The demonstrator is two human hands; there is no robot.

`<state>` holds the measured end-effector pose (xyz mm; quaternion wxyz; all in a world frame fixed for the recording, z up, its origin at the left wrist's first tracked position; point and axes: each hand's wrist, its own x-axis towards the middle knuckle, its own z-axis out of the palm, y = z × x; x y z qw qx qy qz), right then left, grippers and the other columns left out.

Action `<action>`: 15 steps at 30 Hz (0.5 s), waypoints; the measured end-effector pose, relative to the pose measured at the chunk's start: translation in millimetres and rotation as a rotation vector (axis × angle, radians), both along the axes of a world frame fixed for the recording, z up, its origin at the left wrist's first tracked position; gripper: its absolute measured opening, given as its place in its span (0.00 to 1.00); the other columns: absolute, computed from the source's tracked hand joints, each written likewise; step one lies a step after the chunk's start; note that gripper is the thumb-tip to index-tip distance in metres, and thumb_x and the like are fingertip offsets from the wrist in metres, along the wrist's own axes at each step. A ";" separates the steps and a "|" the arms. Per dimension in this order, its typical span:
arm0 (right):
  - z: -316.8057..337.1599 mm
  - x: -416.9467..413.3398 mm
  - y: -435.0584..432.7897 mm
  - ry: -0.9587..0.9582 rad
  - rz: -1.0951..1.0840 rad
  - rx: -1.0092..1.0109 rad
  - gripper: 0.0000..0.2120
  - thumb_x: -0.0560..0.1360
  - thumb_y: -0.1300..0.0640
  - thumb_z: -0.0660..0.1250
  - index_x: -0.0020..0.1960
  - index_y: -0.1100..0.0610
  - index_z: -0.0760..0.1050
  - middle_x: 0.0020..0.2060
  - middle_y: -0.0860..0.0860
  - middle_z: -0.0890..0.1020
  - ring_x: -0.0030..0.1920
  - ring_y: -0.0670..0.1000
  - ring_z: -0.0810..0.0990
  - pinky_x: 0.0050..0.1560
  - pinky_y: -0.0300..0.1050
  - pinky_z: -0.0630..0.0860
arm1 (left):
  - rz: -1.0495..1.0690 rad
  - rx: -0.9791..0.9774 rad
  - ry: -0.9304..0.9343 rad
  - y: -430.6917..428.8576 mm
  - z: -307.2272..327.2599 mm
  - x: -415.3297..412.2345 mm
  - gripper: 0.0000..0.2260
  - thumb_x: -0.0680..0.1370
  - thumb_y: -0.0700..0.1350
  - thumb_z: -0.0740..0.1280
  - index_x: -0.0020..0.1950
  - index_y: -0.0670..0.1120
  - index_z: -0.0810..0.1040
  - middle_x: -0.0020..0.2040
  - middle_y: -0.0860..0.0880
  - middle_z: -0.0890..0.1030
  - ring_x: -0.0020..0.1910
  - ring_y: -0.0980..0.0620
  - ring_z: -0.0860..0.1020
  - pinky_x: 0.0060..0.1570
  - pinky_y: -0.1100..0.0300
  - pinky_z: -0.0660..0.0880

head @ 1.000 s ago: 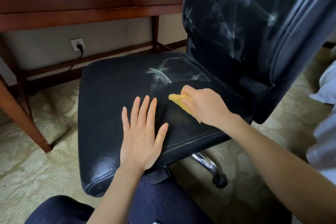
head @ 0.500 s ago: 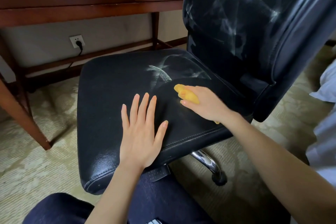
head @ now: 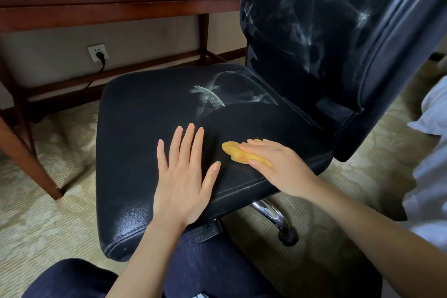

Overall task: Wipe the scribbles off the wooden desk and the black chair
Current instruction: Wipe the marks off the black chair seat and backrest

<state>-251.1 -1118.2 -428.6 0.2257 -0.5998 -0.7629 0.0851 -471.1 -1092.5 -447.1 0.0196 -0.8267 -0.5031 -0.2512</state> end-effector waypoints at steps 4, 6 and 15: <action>-0.3 37.3 3.8 -0.016 -0.247 0.075 0.20 0.78 0.59 0.63 0.69 0.49 0.70 0.63 0.53 0.77 0.66 0.53 0.73 0.66 0.55 0.70 | -0.004 -0.008 0.022 -0.8 -0.8 1.3 0.31 0.80 0.61 0.40 0.77 0.45 0.53 0.77 0.46 0.55 0.77 0.48 0.48 0.72 0.46 0.41; 2.5 57.2 7.4 -0.038 -0.426 0.068 0.20 0.79 0.55 0.62 0.69 0.44 0.70 0.62 0.53 0.78 0.63 0.57 0.75 0.60 0.55 0.73 | -0.004 -0.009 0.027 -1.0 -1.5 2.0 0.31 0.80 0.61 0.40 0.77 0.45 0.54 0.77 0.46 0.55 0.77 0.48 0.48 0.72 0.46 0.41; -8.4 79.9 20.6 0.209 -0.751 0.140 0.17 0.80 0.55 0.60 0.68 0.48 0.71 0.54 0.54 0.81 0.56 0.58 0.77 0.57 0.53 0.73 | 0.010 -0.017 0.032 -3.4 -1.9 7.9 0.31 0.80 0.61 0.39 0.77 0.45 0.54 0.77 0.46 0.57 0.77 0.47 0.49 0.72 0.44 0.42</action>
